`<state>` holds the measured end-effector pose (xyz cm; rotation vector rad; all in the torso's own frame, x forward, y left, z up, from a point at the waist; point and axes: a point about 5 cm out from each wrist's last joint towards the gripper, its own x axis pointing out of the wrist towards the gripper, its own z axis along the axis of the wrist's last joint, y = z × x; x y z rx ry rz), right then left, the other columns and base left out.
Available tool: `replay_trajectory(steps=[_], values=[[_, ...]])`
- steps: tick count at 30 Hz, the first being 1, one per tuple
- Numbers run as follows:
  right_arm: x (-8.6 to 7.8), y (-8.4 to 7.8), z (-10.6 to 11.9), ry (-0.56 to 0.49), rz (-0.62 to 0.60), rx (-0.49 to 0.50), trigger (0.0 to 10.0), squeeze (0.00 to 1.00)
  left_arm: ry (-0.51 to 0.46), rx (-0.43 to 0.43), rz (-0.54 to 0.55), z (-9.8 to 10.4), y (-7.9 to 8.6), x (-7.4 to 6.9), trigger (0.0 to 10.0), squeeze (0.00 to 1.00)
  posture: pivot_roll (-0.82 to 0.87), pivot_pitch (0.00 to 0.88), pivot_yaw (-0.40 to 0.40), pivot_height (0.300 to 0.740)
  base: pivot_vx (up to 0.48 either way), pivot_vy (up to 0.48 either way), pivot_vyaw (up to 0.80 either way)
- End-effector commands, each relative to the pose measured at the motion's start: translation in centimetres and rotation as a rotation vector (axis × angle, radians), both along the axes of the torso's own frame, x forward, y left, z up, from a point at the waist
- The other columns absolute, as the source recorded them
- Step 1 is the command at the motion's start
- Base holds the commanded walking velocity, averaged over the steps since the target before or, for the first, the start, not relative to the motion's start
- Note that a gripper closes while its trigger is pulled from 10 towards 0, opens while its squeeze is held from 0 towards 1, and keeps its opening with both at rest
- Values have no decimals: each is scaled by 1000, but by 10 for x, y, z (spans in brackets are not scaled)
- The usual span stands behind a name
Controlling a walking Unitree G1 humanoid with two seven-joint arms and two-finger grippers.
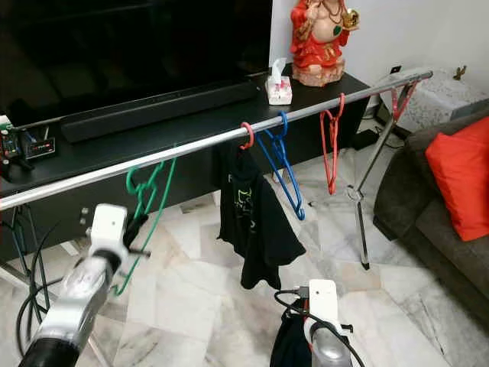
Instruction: Hang hanger
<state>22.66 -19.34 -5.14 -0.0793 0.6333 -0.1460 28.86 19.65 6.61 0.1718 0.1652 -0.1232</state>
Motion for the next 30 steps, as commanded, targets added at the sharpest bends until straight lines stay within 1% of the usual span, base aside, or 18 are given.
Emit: replay_trajectory(steps=[1,3,6,7,8,12,14,16,17,18,19,22,24,25,27,30], values=[[7,-1,8,-61,11,-9,10000,0,-28,32,-28,4,0,-3,10000,0,-81,0,15,740,0,0,0],[10,-6,11,-83,-5,-15,10000,0,4,29,-11,-4,4,-10,10000,0,-81,0,15,740,0,0,0],[15,-12,17,-122,-20,-25,10000,0,62,59,-4,-20,7,-19,10000,0,-79,0,16,740,0,0,0],[17,-14,20,-136,-26,-26,10000,0,113,72,-7,-32,7,-25,10000,0,-81,0,20,740,0,0,0],[18,-14,20,-139,-27,-28,10000,0,144,77,-7,-39,8,-28,10000,0,-81,0,20,740,0,0,0],[21,-15,24,-159,-34,-29,10000,0,238,100,17,-58,12,-37,10000,0,-83,0,26,740,0,0,0],[24,-15,27,-176,-38,-30,10000,0,318,112,50,-74,17,-43,10000,0,-79,0,27,740,0,0,0],[27,-14,29,-190,-38,-29,10000,0,387,115,61,-87,18,-50,10000,0,-80,0,27,740,0,0,0],[27,-14,29,-190,-38,-29,10000,0,387,115,61,-87,18,-50,10000,0,-80,0,27,740,0,0,0],[29,-14,31,-198,-32,-33,10000,0,452,132,50,-98,17,-58,10000,0,-84,0,31,740,0,0,0],[30,-14,32,-202,-29,-35,10000,0,480,147,44,-103,17,-62,10000,0,-84,0,31,740,0,0,0],[33,-14,35,-219,-27,-36,10000,0,530,146,59,-112,20,-73,10000,0,-91,0,34,740,0,0,0],[38,-16,41,-245,-25,-37,10000,0,585,140,92,-123,26,-88,10000,0,-86,0,33,740,-133,0,0],[38,-16,41,-245,-25,-37,10000,0,585,140,92,-123,26,-88,10000,0,-86,0,33,740,-266,0,0],[40,-15,43,-257,-16,-36,10000,0,608,148,97,-128,27,-95,10000,0,-83,0,30,740,-281,0,0],[42,-13,45,-269,-7,-33,10000,0,625,154,103,-131,28,-100,10000,0,-84,0,29,740,-280,0,0]])
